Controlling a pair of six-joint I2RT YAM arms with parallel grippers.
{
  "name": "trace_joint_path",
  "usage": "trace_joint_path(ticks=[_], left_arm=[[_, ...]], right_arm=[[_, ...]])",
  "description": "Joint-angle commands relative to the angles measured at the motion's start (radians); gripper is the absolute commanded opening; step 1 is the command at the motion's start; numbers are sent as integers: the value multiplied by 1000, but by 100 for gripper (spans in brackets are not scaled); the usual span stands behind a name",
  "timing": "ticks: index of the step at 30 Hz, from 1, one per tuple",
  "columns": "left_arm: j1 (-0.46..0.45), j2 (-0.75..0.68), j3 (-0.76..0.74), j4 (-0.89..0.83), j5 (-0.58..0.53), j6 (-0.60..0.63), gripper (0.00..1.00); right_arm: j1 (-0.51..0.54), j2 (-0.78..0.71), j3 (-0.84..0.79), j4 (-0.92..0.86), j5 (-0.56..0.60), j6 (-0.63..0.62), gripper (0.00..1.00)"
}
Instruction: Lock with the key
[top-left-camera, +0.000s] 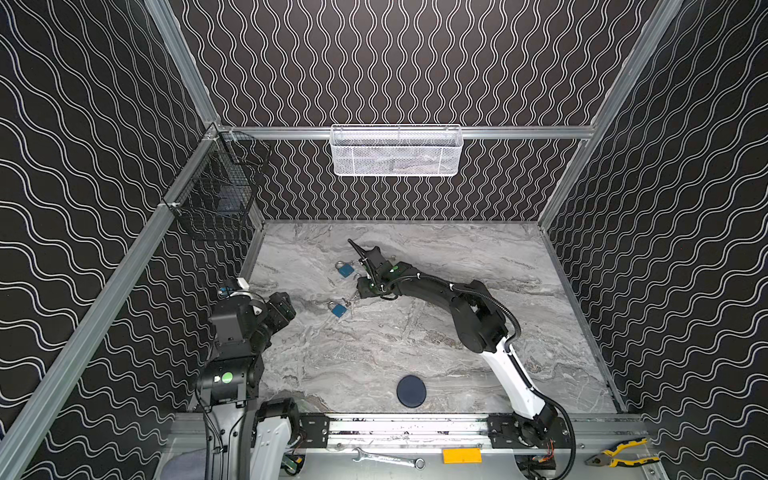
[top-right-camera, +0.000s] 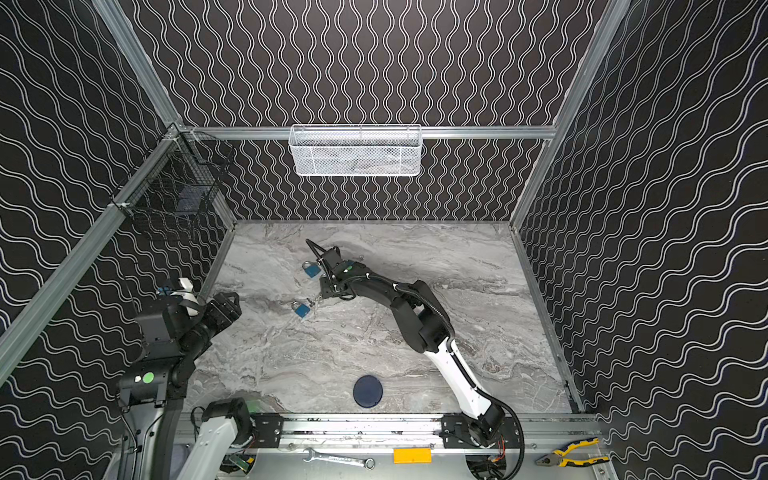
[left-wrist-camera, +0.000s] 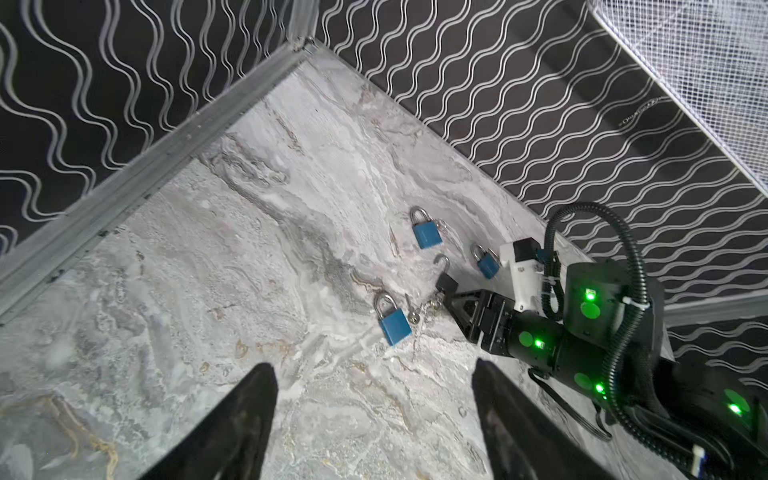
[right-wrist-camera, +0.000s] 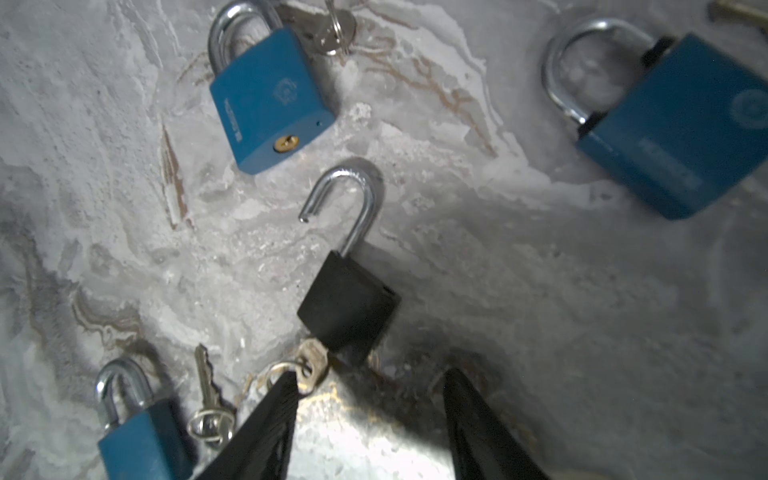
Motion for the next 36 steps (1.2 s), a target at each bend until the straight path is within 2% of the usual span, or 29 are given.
trace_joint_path(ticks=[1, 8, 11, 25, 28, 36], left_arm=[[2, 7, 4, 11, -25, -9, 80], [1, 42, 25, -2, -27, 5, 81], [2, 35, 17, 5, -30, -5, 86], [1, 69, 9, 38, -13, -19, 89], [2, 83, 8, 37, -13, -26, 96], [2, 123, 10, 41, 5, -16, 97]], right_arm=[[0, 29, 28, -2, -21, 11, 58], [0, 102, 114, -30, 10, 10, 58], [4, 123, 140, -49, 33, 4, 58], [25, 87, 10, -54, 131, -8, 55], [26, 81, -14, -51, 138, -7, 55], [45, 74, -48, -47, 147, -12, 53]])
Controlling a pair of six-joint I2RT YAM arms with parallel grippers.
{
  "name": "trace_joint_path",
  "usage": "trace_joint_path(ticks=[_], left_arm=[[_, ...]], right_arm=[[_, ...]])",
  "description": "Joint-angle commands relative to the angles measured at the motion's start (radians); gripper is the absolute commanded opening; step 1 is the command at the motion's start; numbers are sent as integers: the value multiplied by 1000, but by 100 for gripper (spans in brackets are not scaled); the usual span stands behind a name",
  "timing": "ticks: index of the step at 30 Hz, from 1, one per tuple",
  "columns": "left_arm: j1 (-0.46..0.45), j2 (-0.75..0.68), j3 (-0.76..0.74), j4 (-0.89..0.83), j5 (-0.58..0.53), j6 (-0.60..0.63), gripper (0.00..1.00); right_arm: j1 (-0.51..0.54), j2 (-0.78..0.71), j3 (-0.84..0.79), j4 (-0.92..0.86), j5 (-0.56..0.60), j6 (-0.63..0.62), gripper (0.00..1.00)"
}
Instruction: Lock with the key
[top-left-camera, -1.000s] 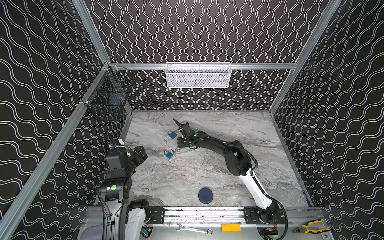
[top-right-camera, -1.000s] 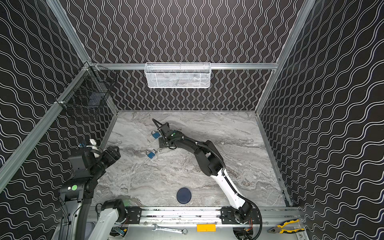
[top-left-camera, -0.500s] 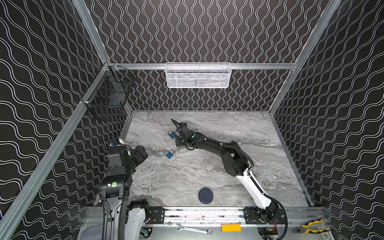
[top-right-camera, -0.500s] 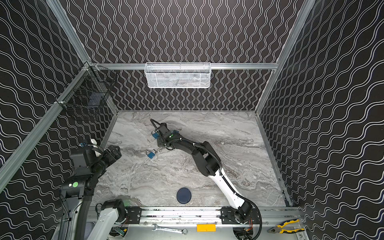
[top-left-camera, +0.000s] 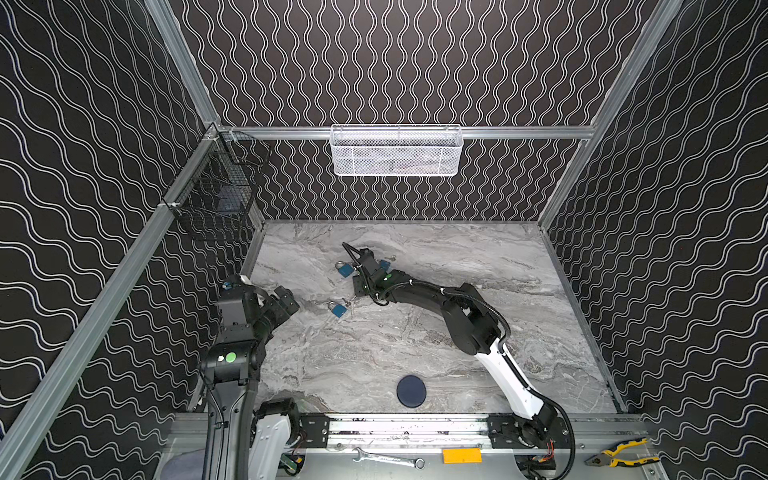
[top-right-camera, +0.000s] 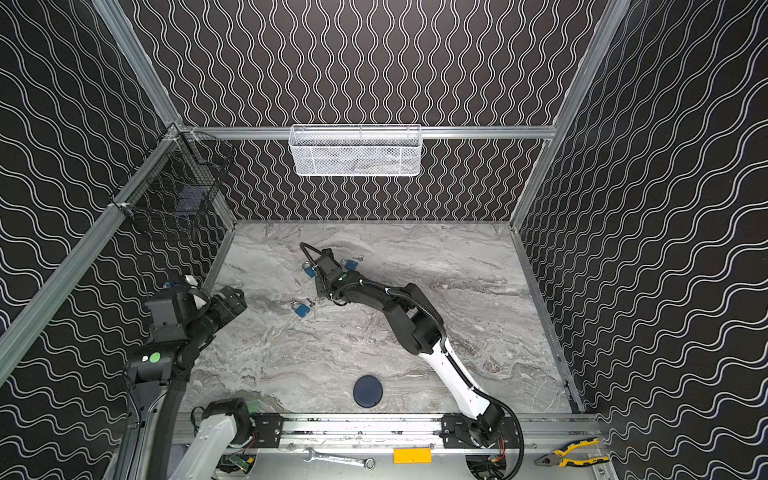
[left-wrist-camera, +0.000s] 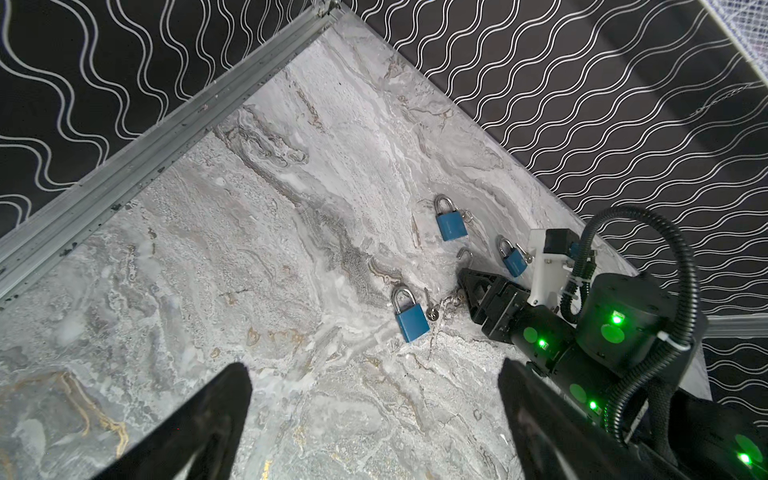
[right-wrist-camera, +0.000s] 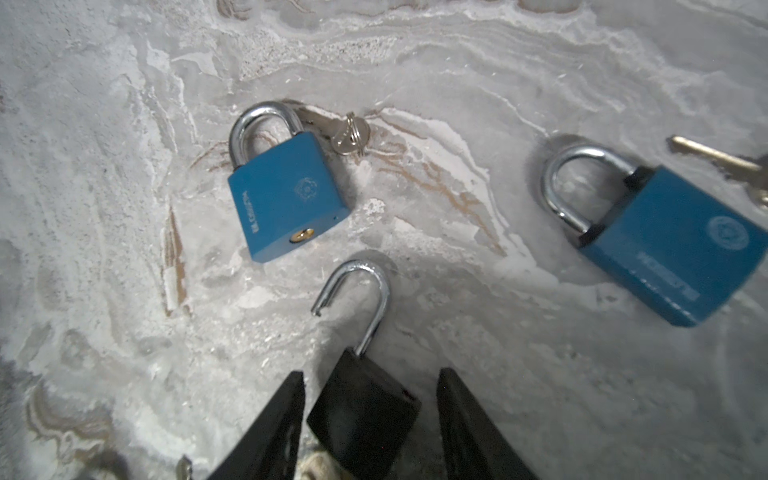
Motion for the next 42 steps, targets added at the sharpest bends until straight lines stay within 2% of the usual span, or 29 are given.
trace_joint_path(ticks=[1, 14, 22, 24, 28, 33, 42], left_arm=[[1, 4, -3, 38, 13, 8, 97], [2, 25, -9, 48, 28, 4, 98], [3, 41, -19, 55, 49, -21, 98], [2, 44, -18, 56, 54, -22, 98], [2, 41, -29, 60, 62, -29, 98], [3, 48, -38, 65, 95, -34, 98], [3, 67, -58, 75, 95, -29, 98]], right_arm=[[9, 31, -15, -231, -24, 17, 52], [55, 61, 17, -281, 15, 10, 50], [56, 19, -62, -273, 41, 5, 31], [55, -1, -98, -267, 66, -10, 22], [36, -60, -190, -241, 74, -45, 13], [7, -207, -399, -97, 26, -117, 8], [-6, -238, -422, -126, 39, -95, 7]])
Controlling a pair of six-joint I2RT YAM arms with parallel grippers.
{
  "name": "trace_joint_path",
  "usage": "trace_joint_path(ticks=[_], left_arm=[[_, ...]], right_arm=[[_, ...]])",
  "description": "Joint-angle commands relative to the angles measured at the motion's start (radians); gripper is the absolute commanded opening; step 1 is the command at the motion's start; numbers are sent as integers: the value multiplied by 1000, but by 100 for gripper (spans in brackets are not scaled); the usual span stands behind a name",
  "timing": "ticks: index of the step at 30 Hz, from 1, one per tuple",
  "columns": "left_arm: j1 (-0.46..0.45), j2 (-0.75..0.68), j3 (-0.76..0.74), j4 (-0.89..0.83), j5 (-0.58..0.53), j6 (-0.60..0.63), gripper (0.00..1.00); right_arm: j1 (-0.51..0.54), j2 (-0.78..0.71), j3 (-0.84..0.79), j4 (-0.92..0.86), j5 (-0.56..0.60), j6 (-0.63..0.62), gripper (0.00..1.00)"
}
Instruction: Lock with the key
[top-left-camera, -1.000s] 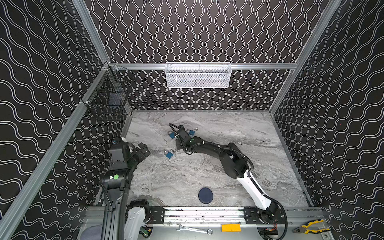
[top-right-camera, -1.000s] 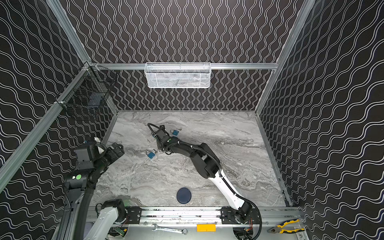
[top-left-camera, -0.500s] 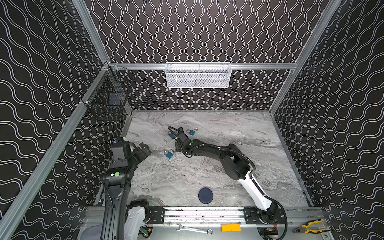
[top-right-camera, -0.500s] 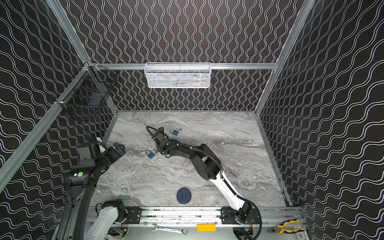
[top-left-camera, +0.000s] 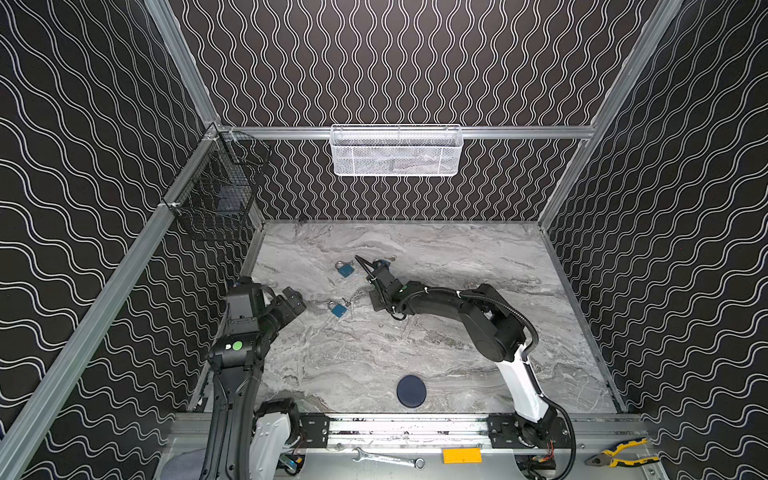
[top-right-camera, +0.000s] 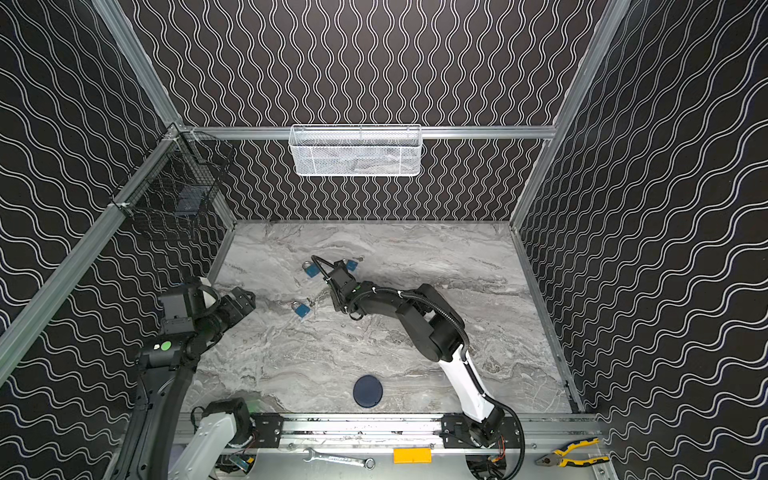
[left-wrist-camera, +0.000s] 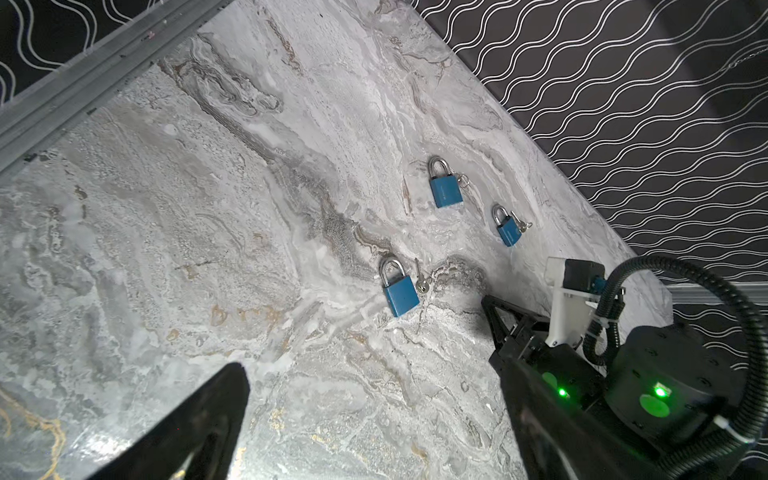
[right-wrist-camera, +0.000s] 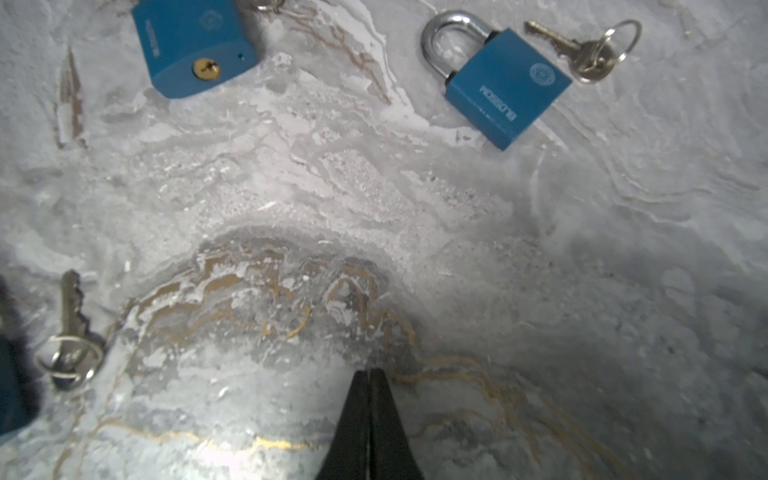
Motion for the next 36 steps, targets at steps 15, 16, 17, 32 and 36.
trace_joint_path(ticks=[15, 16, 17, 32, 36], left_arm=[[2, 109, 71, 27, -37, 51, 98], [3, 113, 76, 25, -43, 55, 98], [4, 115, 80, 22, -47, 59, 98], [2, 122, 84, 45, -65, 68, 98], [2, 146, 87, 50, -52, 80, 98]], right_arm=[[-32, -46, -48, -167, -62, 4, 12], [-33, -47, -50, -165, -61, 4, 12], [-34, -48, -53, -162, -65, 4, 12], [-59, -130, -155, -122, -90, 33, 23], [-69, -172, -208, -104, -96, 48, 26]])
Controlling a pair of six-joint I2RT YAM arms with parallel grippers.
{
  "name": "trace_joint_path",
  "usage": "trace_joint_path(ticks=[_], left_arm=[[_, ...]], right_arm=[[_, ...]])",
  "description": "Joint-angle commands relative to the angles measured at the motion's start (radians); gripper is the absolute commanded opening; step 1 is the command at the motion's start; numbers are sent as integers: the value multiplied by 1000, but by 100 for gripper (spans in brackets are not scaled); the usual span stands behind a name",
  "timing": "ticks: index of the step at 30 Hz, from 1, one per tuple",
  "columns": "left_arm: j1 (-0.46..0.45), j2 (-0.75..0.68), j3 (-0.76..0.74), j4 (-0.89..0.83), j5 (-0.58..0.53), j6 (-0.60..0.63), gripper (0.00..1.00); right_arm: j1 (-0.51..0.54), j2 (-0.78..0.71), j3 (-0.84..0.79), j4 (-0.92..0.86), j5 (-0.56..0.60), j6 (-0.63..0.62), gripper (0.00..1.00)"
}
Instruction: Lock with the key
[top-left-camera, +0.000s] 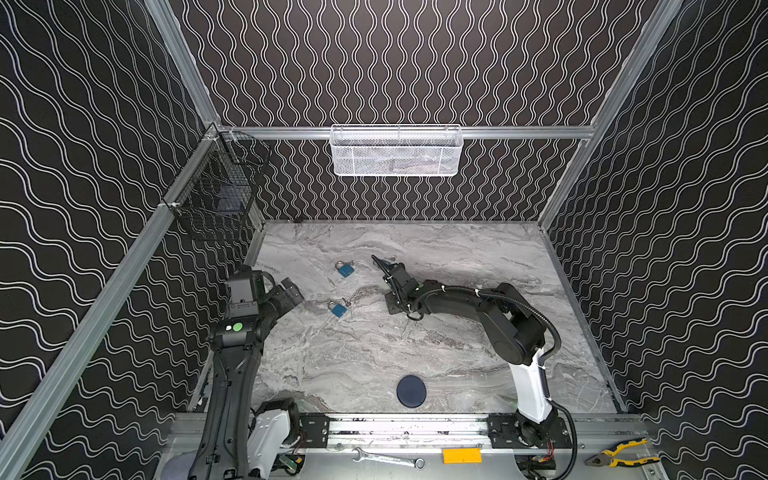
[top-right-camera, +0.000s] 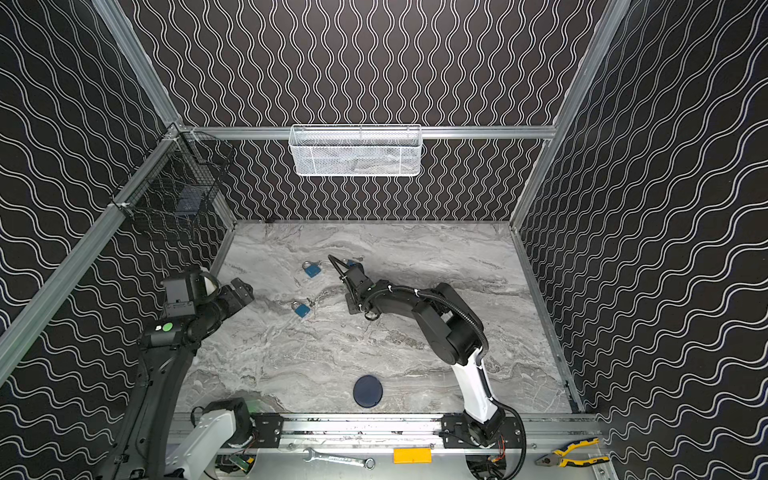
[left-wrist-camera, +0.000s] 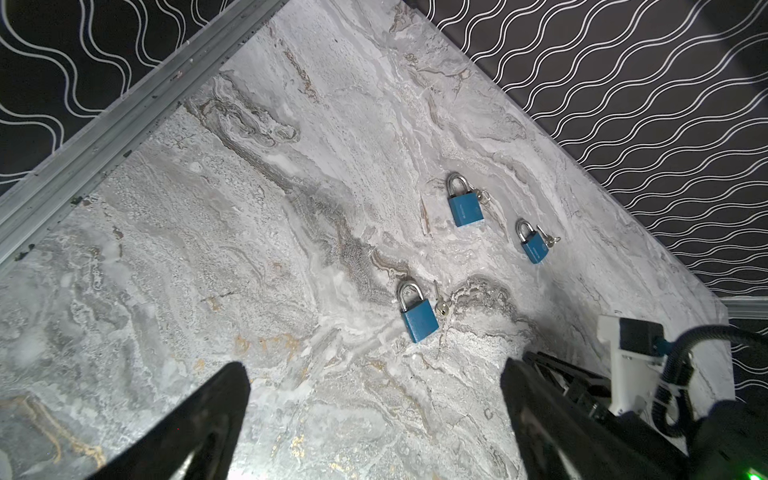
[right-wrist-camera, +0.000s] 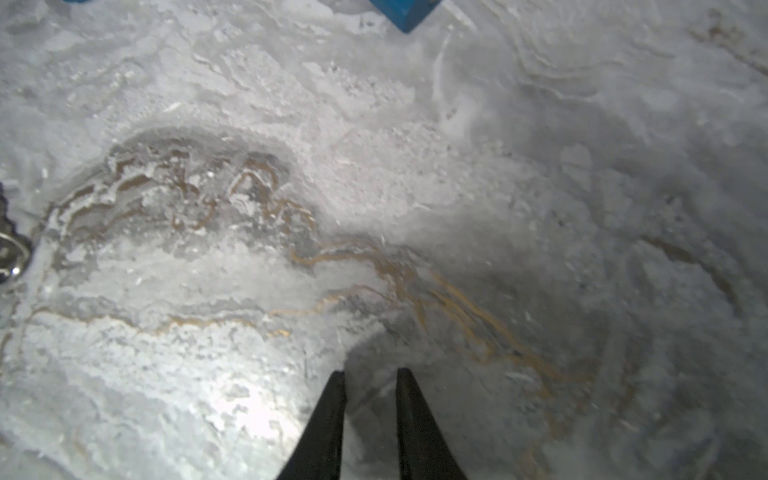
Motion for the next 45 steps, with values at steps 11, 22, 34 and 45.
trace_joint_path(ticks=[11, 22, 34, 45], left_arm=[[3, 5, -34, 98, 9, -4, 97], [2, 26, -73, 159, 32, -21, 97], [2, 45, -76, 172, -67, -32, 93], [1, 47, -126, 212, -160, -12, 92]], right_arm=[[-55, -144, -213, 11, -37, 56, 40], [-99, -265, -343, 40, -27, 65, 55], [-135, -356, -434, 47, -4, 73, 69], [-143, -437, -491, 59, 17, 77, 100]])
